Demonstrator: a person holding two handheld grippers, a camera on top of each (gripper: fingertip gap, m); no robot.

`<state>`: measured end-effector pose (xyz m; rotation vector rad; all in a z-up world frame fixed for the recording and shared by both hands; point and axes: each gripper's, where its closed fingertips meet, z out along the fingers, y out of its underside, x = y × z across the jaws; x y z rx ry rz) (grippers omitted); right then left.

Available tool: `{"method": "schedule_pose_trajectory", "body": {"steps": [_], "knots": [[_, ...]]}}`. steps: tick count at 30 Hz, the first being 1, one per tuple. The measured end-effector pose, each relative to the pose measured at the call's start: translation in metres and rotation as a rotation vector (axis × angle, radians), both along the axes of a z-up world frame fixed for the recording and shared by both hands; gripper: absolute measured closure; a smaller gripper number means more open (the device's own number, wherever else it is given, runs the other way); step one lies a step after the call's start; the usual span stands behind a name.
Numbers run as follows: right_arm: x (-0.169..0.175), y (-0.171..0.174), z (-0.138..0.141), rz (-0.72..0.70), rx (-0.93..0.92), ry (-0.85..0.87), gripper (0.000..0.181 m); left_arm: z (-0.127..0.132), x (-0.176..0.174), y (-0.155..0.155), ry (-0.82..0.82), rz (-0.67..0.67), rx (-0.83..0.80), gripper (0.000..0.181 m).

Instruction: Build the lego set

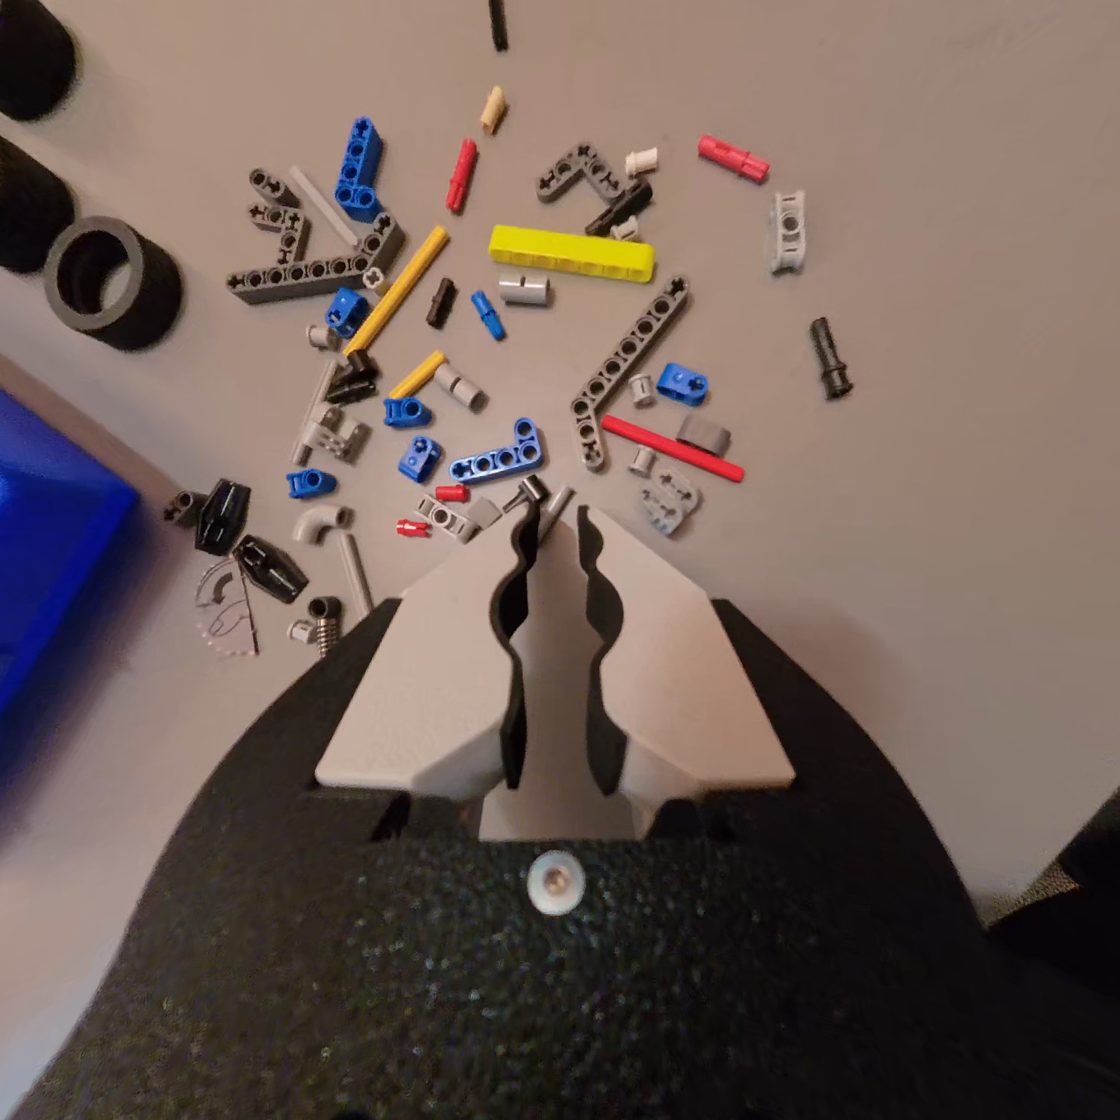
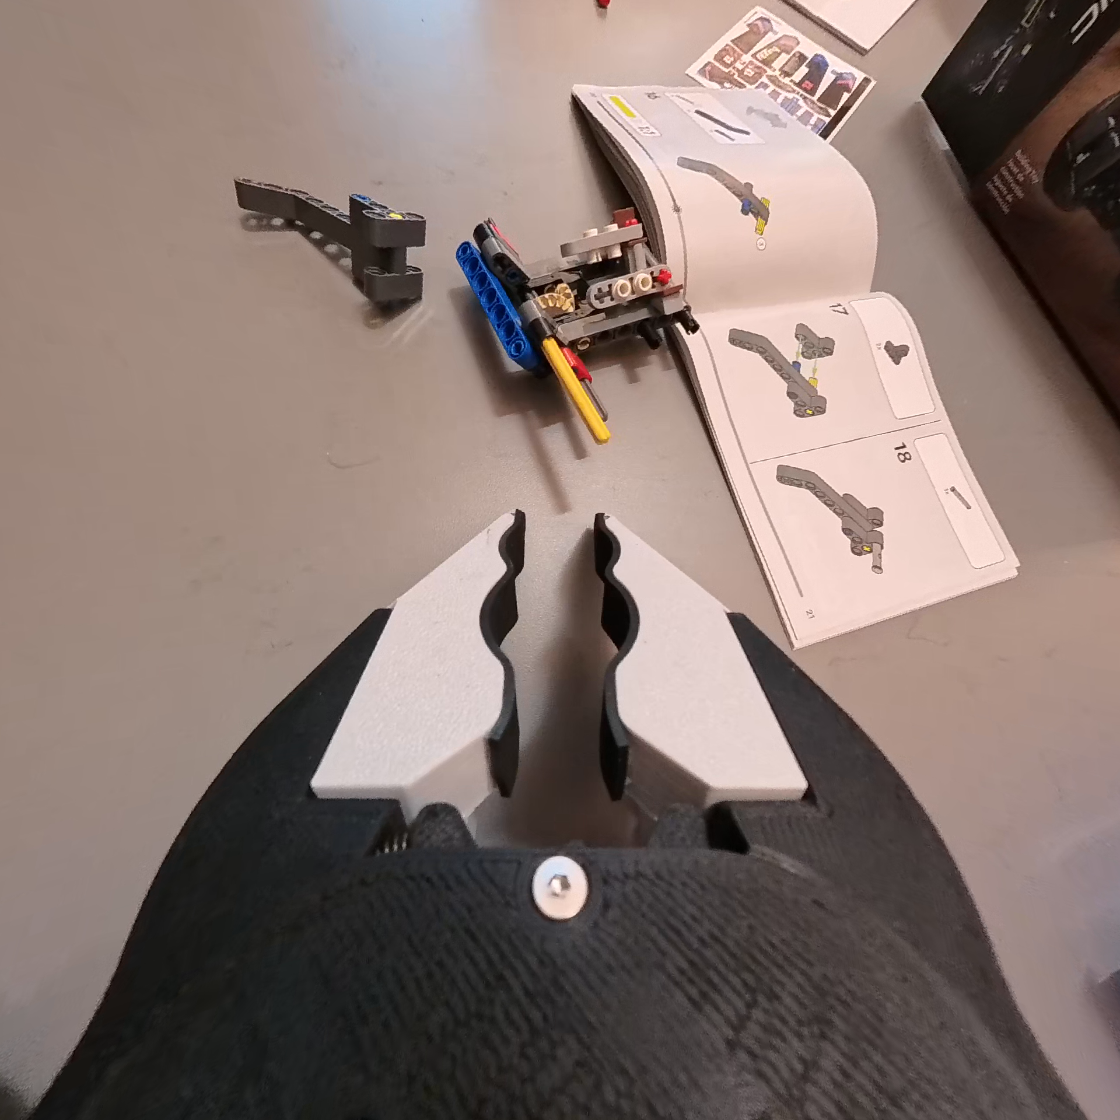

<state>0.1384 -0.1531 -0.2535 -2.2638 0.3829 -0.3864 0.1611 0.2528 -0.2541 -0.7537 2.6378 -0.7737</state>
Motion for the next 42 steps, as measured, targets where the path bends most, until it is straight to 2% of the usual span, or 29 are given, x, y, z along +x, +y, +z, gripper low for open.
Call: {"method": "schedule_pose_trajectory", "body": {"steps": [10, 12, 14, 18, 21, 25, 27, 29, 32, 34, 37, 39, 42], "knots": [[0.0, 0.0, 0.0, -0.002, 0.0, -0.001, 0.16, -0.003, 0.0, 0.011, 0.034, 0.054, -0.011, 0.18], [0.001, -0.001, 0.001, -0.007, -0.003, -0.013, 0.158, 0.01, 0.002, 0.009, -0.022, 0.051, -0.046, 0.179], [0.003, -0.002, 0.001, -0.018, -0.01, -0.035, 0.157, 0.036, 0.006, -0.003, -0.111, 0.031, -0.14, 0.179], [0.003, -0.002, 0.002, -0.056, -0.001, -0.017, 0.152, 0.092, 0.006, -0.055, -0.292, -0.098, -0.288, 0.179], [-0.01, 0.007, 0.008, -0.045, 0.074, 0.061, 0.142, 0.114, -0.007, -0.122, -0.376, -0.291, -0.348, 0.179], [-0.032, 0.02, 0.031, -0.016, 0.188, 0.101, 0.147, 0.098, -0.054, -0.23, -0.386, -0.571, -0.422, 0.179], [-0.049, 0.029, 0.036, 0.024, 0.227, 0.18, 0.148, 0.082, -0.079, -0.27, -0.384, -0.645, -0.42, 0.179], [-0.061, 0.041, 0.041, 0.045, 0.286, 0.224, 0.148, 0.077, -0.097, -0.3, -0.442, -0.69, -0.438, 0.179], [-0.082, 0.065, 0.051, 0.102, 0.458, 0.353, 0.148, 0.079, -0.107, -0.326, -0.495, -0.682, -0.494, 0.179], [-0.082, 0.073, 0.06, 0.091, 0.571, 0.397, 0.137, 0.079, -0.106, -0.334, -0.533, -0.675, -0.482, 0.179], [-0.077, 0.074, 0.079, 0.101, 0.719, 0.419, 0.14, 0.082, -0.097, -0.337, -0.582, -0.639, -0.442, 0.18], [-0.067, 0.072, 0.085, 0.098, 0.726, 0.309, 0.141, 0.089, -0.094, -0.338, -0.592, -0.611, -0.462, 0.179], [-0.069, 0.075, 0.094, 0.171, 0.681, 0.099, 0.148, 0.091, -0.087, -0.338, -0.581, -0.577, -0.457, 0.179]]}}
